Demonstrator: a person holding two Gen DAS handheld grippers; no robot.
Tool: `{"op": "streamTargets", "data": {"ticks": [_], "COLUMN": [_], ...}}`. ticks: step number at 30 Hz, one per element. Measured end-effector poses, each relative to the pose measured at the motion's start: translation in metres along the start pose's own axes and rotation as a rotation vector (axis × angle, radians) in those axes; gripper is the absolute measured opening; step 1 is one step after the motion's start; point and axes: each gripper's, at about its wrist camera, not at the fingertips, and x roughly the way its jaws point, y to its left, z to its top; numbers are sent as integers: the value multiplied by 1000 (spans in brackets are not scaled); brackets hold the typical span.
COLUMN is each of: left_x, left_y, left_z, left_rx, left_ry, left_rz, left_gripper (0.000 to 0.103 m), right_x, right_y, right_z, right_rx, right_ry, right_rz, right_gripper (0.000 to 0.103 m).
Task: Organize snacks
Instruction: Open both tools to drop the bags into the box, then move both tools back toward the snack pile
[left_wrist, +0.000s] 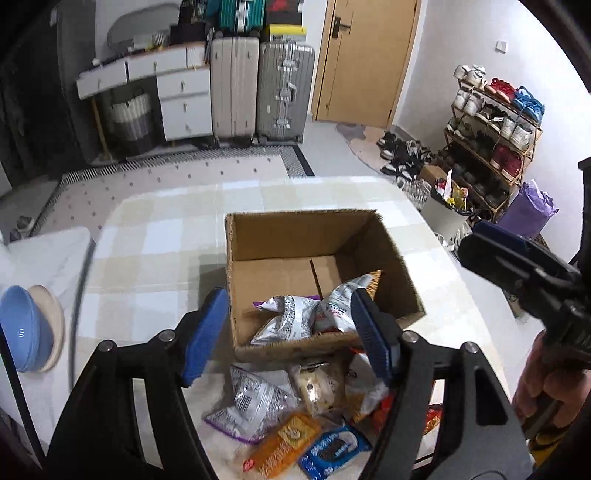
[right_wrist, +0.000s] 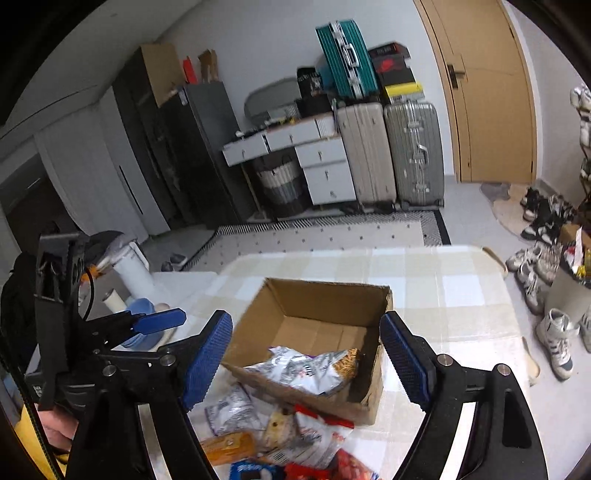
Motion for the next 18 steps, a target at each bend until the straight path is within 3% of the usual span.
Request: {"op": "streamTargets", "data": {"ticks": [6, 10, 16, 18], "left_x": [-70, -118, -184, -203], "left_y": [-24, -38, -50, -52], "left_z": [-12, -25, -55, -68], "left_rx": [31, 54, 38, 26], "left_ry": [-127, -214, -318, -343], "left_rz": [57, 87, 109, 109], "left_gripper": [79, 81, 87, 94], "right_x": [-58, -107, -178, -195], "right_y": [27, 43, 71, 80], "right_z": [-5, -14, -43, -56], "right_rx": [-32, -42, -122, -147], "right_ry": [-92, -210, -341, -370], "right_rz": [9, 7, 19, 22], "right_gripper": [90, 93, 101, 102]}}
